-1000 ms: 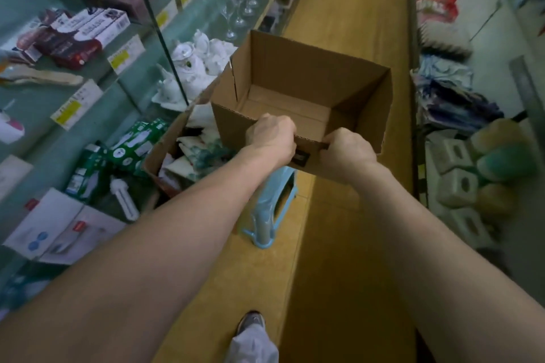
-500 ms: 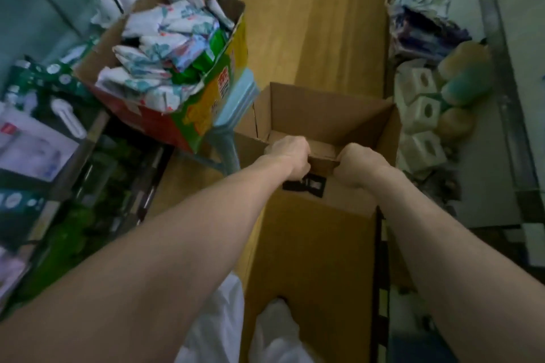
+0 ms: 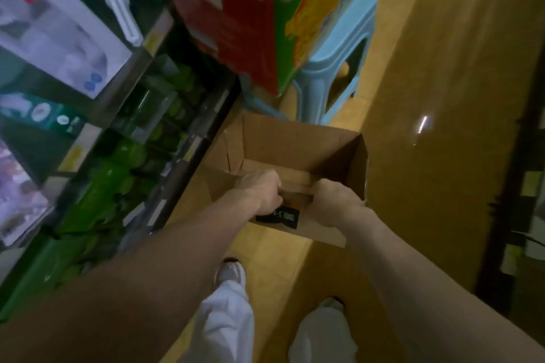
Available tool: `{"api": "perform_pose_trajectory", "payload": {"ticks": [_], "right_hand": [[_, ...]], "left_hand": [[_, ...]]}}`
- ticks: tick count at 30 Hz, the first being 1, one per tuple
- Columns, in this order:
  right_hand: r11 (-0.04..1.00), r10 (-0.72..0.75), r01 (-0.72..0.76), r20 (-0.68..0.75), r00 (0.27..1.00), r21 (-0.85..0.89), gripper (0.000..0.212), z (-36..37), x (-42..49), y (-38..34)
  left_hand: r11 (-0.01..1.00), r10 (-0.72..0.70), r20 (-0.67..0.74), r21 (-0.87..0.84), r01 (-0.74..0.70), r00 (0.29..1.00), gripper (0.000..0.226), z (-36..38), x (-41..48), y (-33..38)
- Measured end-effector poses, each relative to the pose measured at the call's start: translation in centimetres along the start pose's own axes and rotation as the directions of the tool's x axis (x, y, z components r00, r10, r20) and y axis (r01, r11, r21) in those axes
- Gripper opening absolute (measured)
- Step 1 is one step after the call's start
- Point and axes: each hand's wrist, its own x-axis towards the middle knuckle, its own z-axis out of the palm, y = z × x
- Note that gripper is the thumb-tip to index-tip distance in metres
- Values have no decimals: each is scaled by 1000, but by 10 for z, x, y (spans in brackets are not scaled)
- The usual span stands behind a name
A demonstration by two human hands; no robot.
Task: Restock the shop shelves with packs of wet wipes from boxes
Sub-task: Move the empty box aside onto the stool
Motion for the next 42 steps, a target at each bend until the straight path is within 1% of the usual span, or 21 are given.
{"api": "perform_pose_trajectory", "payload": {"ticks": [4, 7, 9, 15, 18, 21, 23, 26, 30, 32, 35, 37, 42], "right_hand": [[999, -42, 42, -10, 999, 2, 14, 46, 73, -28], [998, -67, 66, -40, 997, -22, 11, 82, 130, -35], [996, -84, 81, -61, 995, -45, 14, 107, 168, -35], [989, -123, 115, -80, 989, -98, 14, 162, 261, -21], [981, -153, 136, -128, 980, -136, 13, 179, 297, -20], [984, -143, 123, -157, 977, -130, 16, 194, 327, -25], [989, -126, 113, -143, 982, -99, 15, 203, 341, -32], [991, -121, 114, -99, 988, -75, 18, 216, 348, -41], [994, -106, 103, -83, 991, -48, 22, 210, 339, -47], [993, -105, 99, -97, 990, -58, 24, 196, 323, -52], [985, -152, 140, -127, 980, -96, 30, 169, 289, -60], [980, -179, 164, -142, 974, -108, 29, 147, 260, -65], [974, -214, 192, -206, 955, -120, 24, 80, 174, -80]], "left_hand": [[1000, -24, -37, 18, 25, 999, 23, 21, 64, -58], [999, -34, -58, 17, 35, 998, 21, 46, 114, -92], [999, -39, -70, 2, 40, 997, 21, 66, 144, -109], [999, -48, -130, 7, 49, 990, 25, 118, 221, -143], [999, -34, -182, 19, 38, 983, 25, 130, 255, -157], [999, -32, -220, 33, 41, 975, 26, 137, 285, -168], [996, -46, -229, 60, 61, 972, 25, 143, 302, -179], [989, -64, -224, 119, 92, 973, 24, 151, 315, -192], [985, -99, -235, 111, 128, 967, 23, 147, 306, -185], [987, -86, -257, 111, 118, 962, 25, 140, 294, -176], [988, -89, -265, 100, 120, 960, 29, 119, 263, -162], [987, -74, -268, 115, 109, 961, 28, 99, 234, -149], [981, -43, -328, 164, 102, 944, 25, 31, 149, -111]]}}
